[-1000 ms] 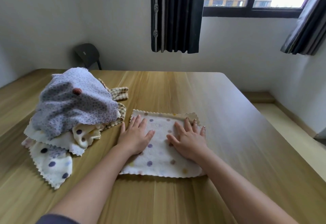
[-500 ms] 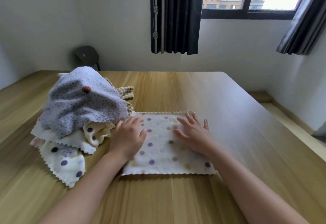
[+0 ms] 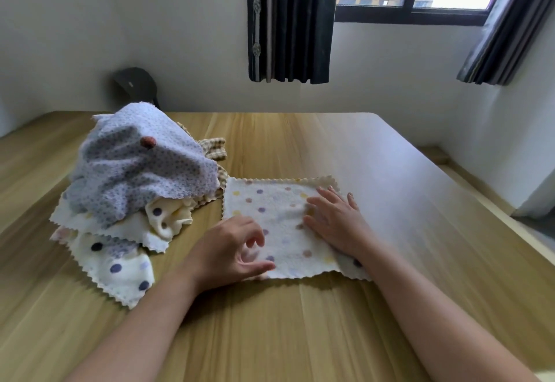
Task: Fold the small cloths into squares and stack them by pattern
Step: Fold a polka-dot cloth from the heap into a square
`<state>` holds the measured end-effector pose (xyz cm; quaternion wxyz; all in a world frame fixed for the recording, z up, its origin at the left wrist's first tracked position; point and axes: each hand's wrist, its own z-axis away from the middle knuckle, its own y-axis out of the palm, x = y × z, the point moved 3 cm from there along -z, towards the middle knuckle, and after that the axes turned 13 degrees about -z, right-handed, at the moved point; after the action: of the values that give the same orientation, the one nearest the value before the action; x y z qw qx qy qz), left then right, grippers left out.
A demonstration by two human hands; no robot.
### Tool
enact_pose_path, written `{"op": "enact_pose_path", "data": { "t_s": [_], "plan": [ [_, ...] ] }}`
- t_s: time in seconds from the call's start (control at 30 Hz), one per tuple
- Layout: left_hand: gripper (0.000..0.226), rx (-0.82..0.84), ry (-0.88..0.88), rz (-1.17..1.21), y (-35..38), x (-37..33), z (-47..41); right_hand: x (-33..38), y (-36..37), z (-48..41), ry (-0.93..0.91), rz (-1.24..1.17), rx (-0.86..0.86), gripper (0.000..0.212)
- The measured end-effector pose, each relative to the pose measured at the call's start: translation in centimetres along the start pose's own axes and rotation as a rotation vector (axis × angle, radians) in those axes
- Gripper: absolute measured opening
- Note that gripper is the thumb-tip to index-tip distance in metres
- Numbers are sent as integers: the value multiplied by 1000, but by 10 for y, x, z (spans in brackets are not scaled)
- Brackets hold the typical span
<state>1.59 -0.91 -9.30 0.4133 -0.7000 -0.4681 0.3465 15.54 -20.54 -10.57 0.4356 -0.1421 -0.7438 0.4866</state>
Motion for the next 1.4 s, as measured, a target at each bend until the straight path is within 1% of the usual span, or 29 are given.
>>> {"op": "enact_pose_path", "data": {
  "t_s": [0.07,0.1,0.13,0.17,0.23,0.3,0.33,0.37,0.4,0.43,0.5,0.53,0.57,0.67,0.7,0.77,0.8,0.87,0.93,1.0,1.1,1.17,1.2,1.27,1.3,1.33,1.4],
  "plan": [
    [33,40,21,-14,1,-2,-1,3,-5,2,-80,-35,-152,35],
    [29,15,14,-20,2,-2,-3,7,-9,4,-135,-70,-219,26],
    [23,-16,-10,-20,3,0,-4,11,-12,7,-191,-121,-248,17],
    [19,-37,-46,-20,5,1,-5,17,-15,12,-235,-177,-226,15],
    [14,-45,-108,-26,6,5,-7,28,-16,23,-289,-252,-91,24],
    [14,-71,-147,-29,6,4,-6,38,-12,37,-277,-205,63,38],
    [13,-82,-172,-28,6,3,-6,39,-11,41,-271,-130,98,46],
    [9,-93,-202,-29,5,1,-5,40,-9,44,-288,-50,100,49],
    [8,-108,-223,-35,4,0,-3,41,-9,47,-315,-7,85,47],
    [16,-129,-234,-47,3,-2,-2,41,-10,47,-334,-4,58,39],
    [30,-144,-219,-75,2,-4,1,35,-13,47,-309,-18,21,21],
    [33,-138,-205,-85,3,-5,2,32,-14,47,-275,-17,14,19],
    [31,-121,-197,-95,3,-5,2,27,-14,45,-245,-20,4,21],
    [13,-99,-207,-121,2,-4,2,24,-13,42,-171,-12,-55,33],
    [18,-98,-214,-136,2,-4,2,22,-13,41,-140,5,-84,36],
    [37,-78,-246,-133,4,-1,2,19,-15,39,-77,15,-152,37],
    [45,-79,-259,-118,4,0,1,17,-17,39,-57,-17,-193,34],
    [54,-98,-271,-82,4,1,2,11,-21,39,-25,-157,-272,23],
    [55,-157,-299,-11,3,2,3,3,-25,39,20,-347,-327,18],
    [44,-240,-377,95,-2,6,4,-3,-31,39,52,-502,-399,17],
    [22,-317,-466,169,-11,12,7,-8,-38,40,68,-690,-503,17],
    [16,-341,-511,228,-15,11,8,-11,-40,40,89,-793,-522,21],
    [15,-346,-533,250,-16,10,8,-11,-40,41,88,-839,-533,19],
    [16,-342,-550,268,-16,7,8,-10,-43,43,74,-910,-561,13],
    [12,-341,-546,266,-15,8,8,-9,-44,44,77,-926,-572,13],
    [12,-340,-545,265,-14,9,8,-8,-44,44,82,-923,-578,14],
    [24,-346,-545,259,-11,12,10,-6,-44,45,86,-845,-577,18]
  ]
}}
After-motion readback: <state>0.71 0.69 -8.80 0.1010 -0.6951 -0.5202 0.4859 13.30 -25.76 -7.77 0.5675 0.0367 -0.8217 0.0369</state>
